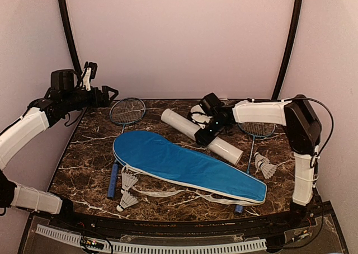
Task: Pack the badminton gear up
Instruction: Pick up the shuttle tube from the center of the board, then pass from the right arm to the left
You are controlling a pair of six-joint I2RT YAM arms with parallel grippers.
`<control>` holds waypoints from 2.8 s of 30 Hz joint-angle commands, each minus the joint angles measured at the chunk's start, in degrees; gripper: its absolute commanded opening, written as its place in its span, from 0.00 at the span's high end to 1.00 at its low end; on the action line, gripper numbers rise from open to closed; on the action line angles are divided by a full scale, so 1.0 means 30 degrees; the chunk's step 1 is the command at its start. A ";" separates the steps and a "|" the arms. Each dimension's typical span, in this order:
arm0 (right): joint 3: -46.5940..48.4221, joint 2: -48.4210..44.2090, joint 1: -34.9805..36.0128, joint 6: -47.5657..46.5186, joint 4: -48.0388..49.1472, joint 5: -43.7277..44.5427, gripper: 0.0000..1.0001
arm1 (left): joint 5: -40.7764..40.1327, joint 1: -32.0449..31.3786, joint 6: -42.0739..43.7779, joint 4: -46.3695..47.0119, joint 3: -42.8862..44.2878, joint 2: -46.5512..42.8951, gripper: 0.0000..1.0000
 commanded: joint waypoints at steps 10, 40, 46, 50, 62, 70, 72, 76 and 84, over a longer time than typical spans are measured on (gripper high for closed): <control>-0.4044 -0.7512 0.0490 0.0758 0.3187 -0.1750 0.49 | -0.0003 0.0109 0.0248 -0.0129 0.0200 -0.0557 0.04; -1.0144 -1.0655 0.7206 0.1397 0.6681 0.1486 0.48 | 1.4730 -0.0280 -0.2954 0.2830 -0.6386 -0.2280 0.21; -0.9849 -1.0376 0.7670 0.1062 0.6558 0.1517 0.48 | 1.5890 -0.0599 -0.3634 0.3775 -0.6554 -0.1700 0.45; -0.9660 -1.0159 0.7956 0.0832 0.6365 0.1482 0.47 | 1.5967 -0.0984 -0.3600 0.3663 -0.6546 -0.1411 0.57; -0.9353 -0.9788 0.8412 0.0663 0.6192 0.1759 0.47 | 1.5797 -0.1789 -0.3299 0.2910 -0.6254 -0.0250 0.82; -0.9243 -0.9516 0.8537 0.0524 0.6151 0.1955 0.47 | 1.5874 -0.2050 -0.3426 0.2971 -0.6289 -0.0125 0.86; -0.9197 -0.9483 0.8570 0.0487 0.6148 0.2041 0.47 | 1.5996 -0.2050 -0.3466 0.2996 -0.6282 -0.0038 0.88; -0.9251 -0.9399 0.8618 0.0429 0.6181 0.2264 0.47 | 1.6407 -0.2119 -0.3684 0.3229 -0.6319 0.0155 0.91; -0.9327 -0.9113 0.8687 0.0339 0.6482 0.2696 0.43 | 1.6974 -0.2188 -0.4064 0.3559 -0.6405 0.0583 1.00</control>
